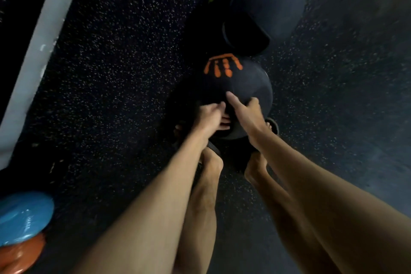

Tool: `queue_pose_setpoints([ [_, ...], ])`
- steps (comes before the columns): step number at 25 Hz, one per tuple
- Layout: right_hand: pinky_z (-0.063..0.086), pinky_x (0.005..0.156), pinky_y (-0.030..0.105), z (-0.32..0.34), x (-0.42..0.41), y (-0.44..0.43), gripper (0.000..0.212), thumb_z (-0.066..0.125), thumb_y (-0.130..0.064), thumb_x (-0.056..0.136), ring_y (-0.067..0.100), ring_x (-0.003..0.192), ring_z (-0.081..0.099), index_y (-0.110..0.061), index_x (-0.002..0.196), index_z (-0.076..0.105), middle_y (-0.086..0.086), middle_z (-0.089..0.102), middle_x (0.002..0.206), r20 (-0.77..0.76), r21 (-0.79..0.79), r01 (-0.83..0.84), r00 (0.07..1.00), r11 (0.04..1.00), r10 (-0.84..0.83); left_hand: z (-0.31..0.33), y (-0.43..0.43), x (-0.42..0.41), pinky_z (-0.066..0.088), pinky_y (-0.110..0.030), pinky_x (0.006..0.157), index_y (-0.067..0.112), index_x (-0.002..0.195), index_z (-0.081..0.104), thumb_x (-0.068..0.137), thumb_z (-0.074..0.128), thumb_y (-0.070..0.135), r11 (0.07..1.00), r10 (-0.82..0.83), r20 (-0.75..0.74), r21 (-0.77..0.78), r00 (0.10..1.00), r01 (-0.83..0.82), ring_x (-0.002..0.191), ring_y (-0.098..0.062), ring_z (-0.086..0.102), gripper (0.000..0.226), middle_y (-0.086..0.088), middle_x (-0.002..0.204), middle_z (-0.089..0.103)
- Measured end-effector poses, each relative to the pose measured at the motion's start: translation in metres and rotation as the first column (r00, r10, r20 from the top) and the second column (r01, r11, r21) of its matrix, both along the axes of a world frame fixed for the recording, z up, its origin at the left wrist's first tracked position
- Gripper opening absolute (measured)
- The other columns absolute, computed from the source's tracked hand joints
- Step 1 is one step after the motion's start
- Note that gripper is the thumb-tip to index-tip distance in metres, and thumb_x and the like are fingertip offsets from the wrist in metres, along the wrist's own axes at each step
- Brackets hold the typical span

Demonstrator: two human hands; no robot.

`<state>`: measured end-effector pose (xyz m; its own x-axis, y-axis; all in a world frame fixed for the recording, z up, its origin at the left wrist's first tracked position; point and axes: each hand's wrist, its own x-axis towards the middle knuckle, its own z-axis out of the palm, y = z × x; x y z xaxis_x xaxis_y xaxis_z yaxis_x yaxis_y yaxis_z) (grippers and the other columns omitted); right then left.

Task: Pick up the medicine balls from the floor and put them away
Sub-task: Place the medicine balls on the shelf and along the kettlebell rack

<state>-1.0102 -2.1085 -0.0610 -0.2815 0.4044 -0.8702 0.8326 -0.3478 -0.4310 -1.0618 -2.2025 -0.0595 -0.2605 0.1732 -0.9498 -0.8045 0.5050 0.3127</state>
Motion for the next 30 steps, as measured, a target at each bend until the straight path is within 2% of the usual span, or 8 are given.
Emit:
queue_pose_setpoints([
  [4, 0.054, 0.077, 0.029, -0.01, 0.069, 0.058, 0.067, 0.071, -0.063, 0.078, 0.012, 0.091, 0.064, -0.009, 0.115, 0.059, 0.003, 0.066, 0.111, 0.08, 0.091, -0.125, 0.99, 0.988, 0.117, 0.009, 0.013, 0.032, 0.055, -0.022, 0.061, 0.007, 0.115, 0.068, 0.107, 0.038, 0.011, 0.959, -0.268, 0.02, 0.106, 0.963, 0.264, 0.067, -0.015, 0.065, 0.031, -0.012, 0.082, 0.071],
  [7, 0.055, 0.087, 0.042, -0.011, 0.085, 0.074, 0.079, 0.06, -0.076, 0.072, 0.02, 0.101, 0.065, -0.01, 0.116, 0.058, 0.005, 0.067, 0.112, 0.055, 0.178, -0.104, 0.994, 0.979, 0.096, 0.0, 0.016, 0.04, 0.059, -0.031, 0.059, 0.018, 0.081, 0.074, 0.095, 0.051, 0.024, 0.898, -0.439, -0.289, -0.097, 0.851, 0.43, 0.059, -0.02, 0.07, 0.028, -0.007, 0.066, 0.074],
  [9, 0.052, 0.095, 0.045, -0.014, 0.085, 0.07, 0.078, 0.053, -0.076, 0.079, 0.024, 0.108, 0.063, -0.01, 0.122, 0.055, 0.007, 0.065, 0.115, 0.024, 0.246, -0.032, 0.999, 0.969, 0.026, -0.009, 0.025, 0.038, 0.059, -0.038, 0.062, 0.014, 0.072, 0.069, 0.087, 0.05, 0.035, 0.949, -0.282, -0.484, -0.269, 0.828, 0.166, 0.063, -0.027, 0.07, 0.032, -0.005, 0.064, 0.071],
  [11, 0.046, 0.103, 0.045, -0.016, 0.079, 0.069, 0.076, 0.048, -0.071, 0.089, 0.026, 0.117, 0.058, -0.008, 0.132, 0.05, 0.011, 0.062, 0.126, 0.016, 0.278, 0.048, 0.998, 0.959, -0.055, -0.024, 0.028, 0.026, 0.055, -0.037, 0.075, 0.011, 0.088, 0.067, 0.089, 0.052, 0.032, 0.944, -0.091, -0.571, -0.31, 0.816, -0.111, 0.084, -0.03, 0.069, 0.025, -0.007, 0.088, 0.072],
  [17, 0.032, 0.083, 0.04, -0.047, 0.065, 0.069, 0.052, 0.03, -0.051, 0.105, 0.032, 0.113, 0.055, -0.008, 0.122, 0.053, 0.017, 0.062, 0.121, 0.064, 0.493, 0.195, 0.964, 0.848, -0.259, -0.084, 0.017, -0.029, 0.039, -0.037, 0.11, 0.016, 0.145, 0.047, 0.103, 0.042, 0.048, 0.972, -0.11, -0.191, -0.225, 0.975, 0.066, 0.126, -0.024, 0.051, 0.053, -0.007, 0.144, 0.052],
  [19, 0.027, 0.08, 0.04, -0.064, 0.068, 0.079, 0.044, 0.026, -0.035, 0.108, 0.038, 0.109, 0.055, -0.003, 0.112, 0.056, 0.022, 0.062, 0.117, 0.057, 0.615, 0.152, 0.97, 0.773, -0.235, -0.104, 0.022, -0.039, 0.042, -0.038, 0.109, 0.02, 0.144, 0.05, 0.102, 0.038, 0.054, 0.987, -0.133, -0.078, -0.099, 0.988, 0.125, 0.124, -0.021, 0.055, 0.055, 0.0, 0.138, 0.056],
  [24, 0.029, 0.088, 0.041, -0.093, 0.091, 0.124, 0.038, 0.025, -0.009, 0.106, 0.042, 0.111, 0.053, 0.009, 0.105, 0.059, 0.028, 0.063, 0.12, 0.048, 0.685, 0.206, 0.945, 0.699, -0.325, -0.148, 0.057, -0.045, 0.049, -0.034, 0.083, 0.027, 0.093, 0.068, 0.102, 0.036, 0.05, 0.994, -0.103, -0.006, 0.025, 0.995, 0.103, 0.091, -0.016, 0.065, 0.041, 0.004, 0.095, 0.069],
  [30, 0.042, 0.09, 0.043, -0.107, 0.105, 0.151, 0.053, 0.022, -0.037, 0.1, 0.03, 0.095, 0.056, -0.001, 0.091, 0.06, 0.02, 0.065, 0.105, 0.009, 0.581, 0.428, 0.847, 0.692, -0.531, -0.173, 0.099, -0.032, 0.052, -0.036, 0.095, 0.024, 0.128, 0.063, 0.091, 0.042, 0.065, 0.988, -0.051, 0.016, 0.145, 0.999, 0.048, 0.116, -0.022, 0.063, 0.059, -0.003, 0.125, 0.067],
])
